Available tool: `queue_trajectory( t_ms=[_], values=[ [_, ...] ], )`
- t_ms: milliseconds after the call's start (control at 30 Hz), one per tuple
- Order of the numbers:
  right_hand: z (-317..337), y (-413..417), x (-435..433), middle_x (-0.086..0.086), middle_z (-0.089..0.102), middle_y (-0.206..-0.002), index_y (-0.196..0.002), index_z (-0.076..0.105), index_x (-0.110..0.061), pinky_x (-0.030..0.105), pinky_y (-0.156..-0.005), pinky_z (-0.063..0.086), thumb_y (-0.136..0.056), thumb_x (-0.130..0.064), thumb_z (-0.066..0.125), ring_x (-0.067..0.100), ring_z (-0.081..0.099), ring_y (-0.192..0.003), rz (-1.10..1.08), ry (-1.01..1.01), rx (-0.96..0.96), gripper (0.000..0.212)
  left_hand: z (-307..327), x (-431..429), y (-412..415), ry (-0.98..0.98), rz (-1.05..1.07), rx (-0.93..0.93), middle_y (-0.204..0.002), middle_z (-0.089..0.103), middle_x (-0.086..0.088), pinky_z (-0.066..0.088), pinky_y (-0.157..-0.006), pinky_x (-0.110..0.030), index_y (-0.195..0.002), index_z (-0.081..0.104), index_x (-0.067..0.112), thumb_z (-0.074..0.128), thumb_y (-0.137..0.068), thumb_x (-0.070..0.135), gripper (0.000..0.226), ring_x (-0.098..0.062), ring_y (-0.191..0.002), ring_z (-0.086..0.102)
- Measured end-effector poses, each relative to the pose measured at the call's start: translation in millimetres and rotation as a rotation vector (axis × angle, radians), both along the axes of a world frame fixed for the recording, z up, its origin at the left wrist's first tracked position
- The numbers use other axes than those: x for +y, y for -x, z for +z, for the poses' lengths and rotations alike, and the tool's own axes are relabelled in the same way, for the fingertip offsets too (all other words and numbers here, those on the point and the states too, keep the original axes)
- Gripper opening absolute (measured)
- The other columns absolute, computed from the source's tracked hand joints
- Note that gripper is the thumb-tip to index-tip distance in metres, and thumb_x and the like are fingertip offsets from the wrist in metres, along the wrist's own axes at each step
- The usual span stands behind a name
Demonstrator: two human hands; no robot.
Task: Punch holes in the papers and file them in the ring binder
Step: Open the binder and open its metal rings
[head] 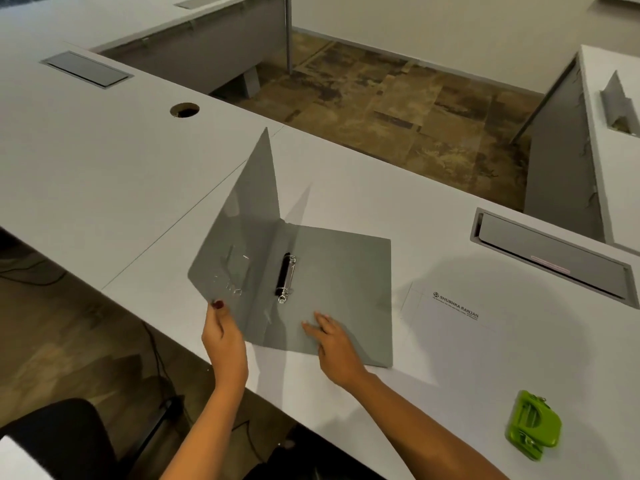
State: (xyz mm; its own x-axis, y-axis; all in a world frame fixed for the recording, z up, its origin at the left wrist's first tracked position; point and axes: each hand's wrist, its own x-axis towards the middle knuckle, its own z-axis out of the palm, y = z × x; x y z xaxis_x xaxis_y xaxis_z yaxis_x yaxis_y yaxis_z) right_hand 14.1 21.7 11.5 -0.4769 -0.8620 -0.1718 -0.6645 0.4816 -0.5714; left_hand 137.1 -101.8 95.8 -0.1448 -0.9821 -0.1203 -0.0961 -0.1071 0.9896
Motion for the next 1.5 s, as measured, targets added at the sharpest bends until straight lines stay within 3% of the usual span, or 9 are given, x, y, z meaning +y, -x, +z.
queue_trajectory(
  t_ms=[267, 400, 533, 700, 867, 1000, 1133, 1267, 1500],
  values=[
    [-14, 4, 9, -0.003, 0.005, -0.158, -0.146, 0.022, -0.029, 0.029, -0.113, -0.006, -0.096, -0.005, 0.041, 0.02, -0.003, -0.146, 0.082, -0.038, 0.144, 0.058, -28, -21, -15, 0.151, 0.081, -0.505, -0.068, 0.057, -0.008, 0.045, -0.059, -0.033, -0.076, 0.056, 0.003, 0.02, -0.098, 0.047, 0.061, -0.026, -0.065, 0.057],
    [-17, 8, 10, -0.008, 0.004, -0.155, -0.145, 0.024, -0.03, 0.03, -0.117, -0.001, -0.096, -0.006, 0.041, 0.017, -0.004, -0.145, 0.089, -0.013, 0.114, 0.057, -35, -33, -27, -0.054, 0.075, -0.863, -0.057, 0.061, -0.012, 0.045, -0.056, -0.031, -0.067, 0.057, 0.004, 0.01, -0.093, 0.06, 0.079, -0.028, -0.056, 0.06],
    [-19, 10, 12, -0.009, 0.006, -0.156, -0.144, 0.026, -0.031, 0.027, -0.116, -0.002, -0.097, -0.008, 0.039, 0.012, -0.006, -0.143, 0.092, -0.002, 0.083, 0.054, -29, -42, -18, -0.418, 0.02, -0.403, -0.067, 0.066, -0.016, 0.049, -0.054, -0.03, -0.082, 0.063, -0.002, 0.015, -0.1, 0.046, 0.07, -0.025, -0.06, 0.065],
    [-20, 13, 15, -0.009, 0.01, -0.156, -0.144, 0.029, -0.031, 0.025, -0.115, -0.003, -0.098, -0.011, 0.039, 0.008, -0.005, -0.142, 0.114, 0.002, 0.073, 0.051, -27, -65, -14, -0.691, 0.048, 0.22, -0.116, 0.061, -0.016, 0.047, -0.097, -0.036, -0.125, 0.051, -0.005, 0.014, -0.102, 0.043, 0.065, -0.029, -0.108, 0.06],
    [-20, 18, 18, -0.014, 0.009, -0.152, -0.142, 0.032, -0.031, 0.021, -0.114, -0.003, -0.099, -0.013, 0.038, 0.007, -0.003, -0.142, 0.135, 0.022, 0.028, 0.047, -40, -62, -3, -0.172, 0.021, -0.189, -0.116, 0.065, -0.01, 0.051, -0.088, -0.028, -0.119, 0.058, 0.007, 0.048, -0.097, 0.019, 0.027, -0.02, -0.101, 0.064],
    [-21, 21, 19, -0.009, 0.016, -0.154, -0.141, 0.034, -0.029, 0.024, -0.117, 0.001, -0.098, -0.013, 0.04, 0.008, 0.001, -0.143, 0.146, 0.032, -0.007, 0.046, -58, -65, 4, 0.304, -0.22, -0.569, -0.119, 0.058, -0.011, 0.052, -0.092, -0.037, -0.124, 0.057, 0.009, 0.058, -0.083, -0.01, 0.046, -0.022, -0.103, 0.058],
    [-20, 21, 20, -0.01, 0.018, -0.153, -0.141, 0.035, -0.029, 0.027, -0.117, 0.002, -0.099, -0.015, 0.04, 0.008, 0.002, -0.143, 0.133, 0.033, -0.025, 0.045, -73, -64, 16, 0.687, -0.479, -0.84, -0.134, 0.055, -0.009, 0.01, -0.115, -0.051, -0.122, 0.06, 0.013, 0.064, -0.071, -0.017, 0.059, -0.03, -0.132, 0.041],
    [-20, 21, 21, -0.014, 0.015, -0.153, -0.141, 0.034, -0.032, 0.027, -0.118, 0.0, -0.099, -0.018, 0.038, 0.006, 0.001, -0.144, 0.127, 0.028, -0.039, 0.044, -75, -61, 30, 0.649, -0.599, -0.879, -0.133, 0.058, -0.001, -0.032, -0.107, -0.04, -0.13, 0.054, 0.02, 0.07, -0.079, 0.007, 0.055, -0.022, -0.139, 0.032],
    [-22, 22, 21, -0.016, 0.018, -0.153, -0.139, 0.037, -0.035, 0.024, -0.118, 0.001, -0.098, -0.02, 0.037, 0.004, 0.005, -0.145, 0.12, 0.058, -0.05, 0.044, -84, -59, 47, 0.548, -0.475, -0.628, -0.104, 0.073, -0.006, -0.03, -0.108, -0.034, -0.111, 0.067, 0.022, 0.058, -0.089, 0.017, 0.024, -0.021, -0.126, 0.051]
  ],
)
